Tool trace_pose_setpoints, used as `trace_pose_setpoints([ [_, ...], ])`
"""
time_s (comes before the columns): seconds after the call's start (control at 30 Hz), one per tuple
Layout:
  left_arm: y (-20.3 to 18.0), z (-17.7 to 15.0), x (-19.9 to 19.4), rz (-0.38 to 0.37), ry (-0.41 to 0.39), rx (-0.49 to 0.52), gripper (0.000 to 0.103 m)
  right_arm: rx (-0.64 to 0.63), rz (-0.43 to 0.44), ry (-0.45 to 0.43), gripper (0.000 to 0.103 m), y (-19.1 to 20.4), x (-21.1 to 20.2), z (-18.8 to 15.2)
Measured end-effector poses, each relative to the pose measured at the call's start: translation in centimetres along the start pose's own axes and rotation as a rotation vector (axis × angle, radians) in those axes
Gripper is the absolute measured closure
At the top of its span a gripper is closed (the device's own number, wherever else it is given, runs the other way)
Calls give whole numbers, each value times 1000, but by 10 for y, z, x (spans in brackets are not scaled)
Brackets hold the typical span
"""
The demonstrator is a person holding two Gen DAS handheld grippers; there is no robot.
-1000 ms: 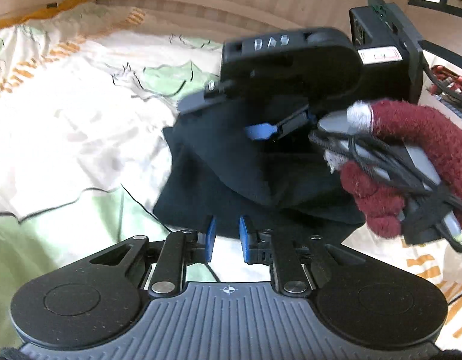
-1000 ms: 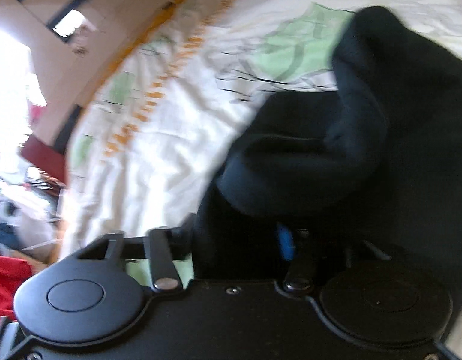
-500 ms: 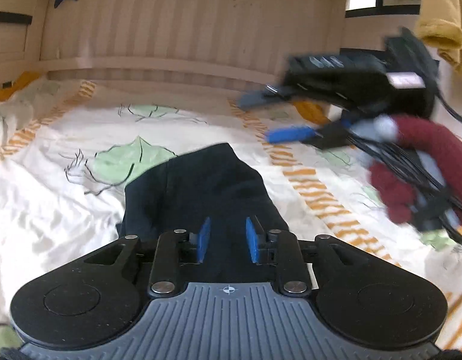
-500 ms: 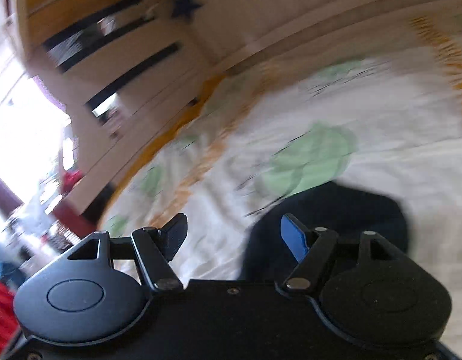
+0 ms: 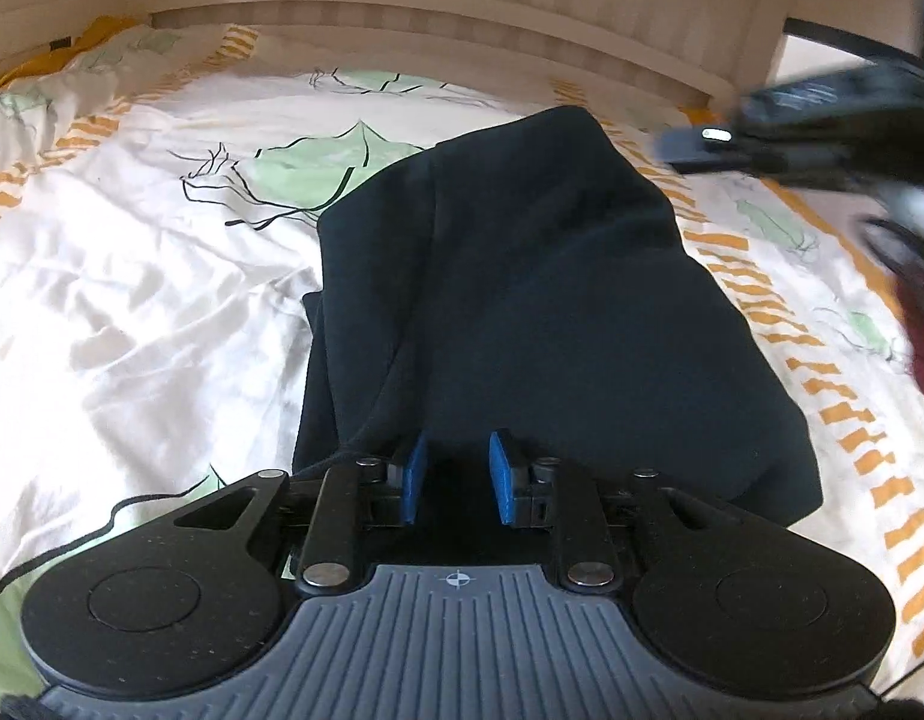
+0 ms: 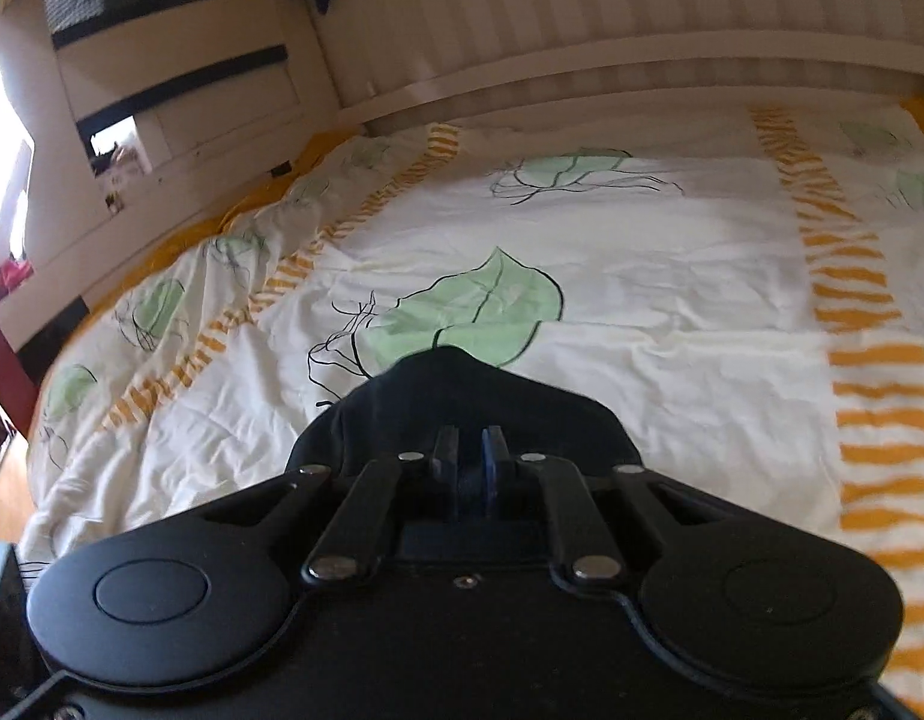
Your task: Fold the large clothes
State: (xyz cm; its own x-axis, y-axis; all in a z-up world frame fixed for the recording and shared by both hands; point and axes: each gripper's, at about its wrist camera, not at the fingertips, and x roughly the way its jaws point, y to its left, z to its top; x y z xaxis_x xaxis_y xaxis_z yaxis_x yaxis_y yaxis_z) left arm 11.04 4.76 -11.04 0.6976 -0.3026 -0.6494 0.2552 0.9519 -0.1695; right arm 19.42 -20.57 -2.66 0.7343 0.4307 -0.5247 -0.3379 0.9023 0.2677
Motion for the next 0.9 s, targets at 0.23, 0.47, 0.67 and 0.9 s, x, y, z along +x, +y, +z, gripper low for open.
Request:
trace_pose_setpoints([
  [0.23, 7, 3, 1, -4, 3, -5, 79, 51, -91, 200, 101, -20, 99, 3],
  [0.47, 3, 5, 2, 14, 20, 6, 79, 64, -94, 248, 103, -29, 118, -10],
  [0.67, -1, 9, 5, 38, 42, 13, 79, 81, -85, 235, 103, -31, 112, -11],
  [0.9, -8, 11, 7, 61, 54, 24, 79, 77, -73, 209, 100, -29, 106, -10],
])
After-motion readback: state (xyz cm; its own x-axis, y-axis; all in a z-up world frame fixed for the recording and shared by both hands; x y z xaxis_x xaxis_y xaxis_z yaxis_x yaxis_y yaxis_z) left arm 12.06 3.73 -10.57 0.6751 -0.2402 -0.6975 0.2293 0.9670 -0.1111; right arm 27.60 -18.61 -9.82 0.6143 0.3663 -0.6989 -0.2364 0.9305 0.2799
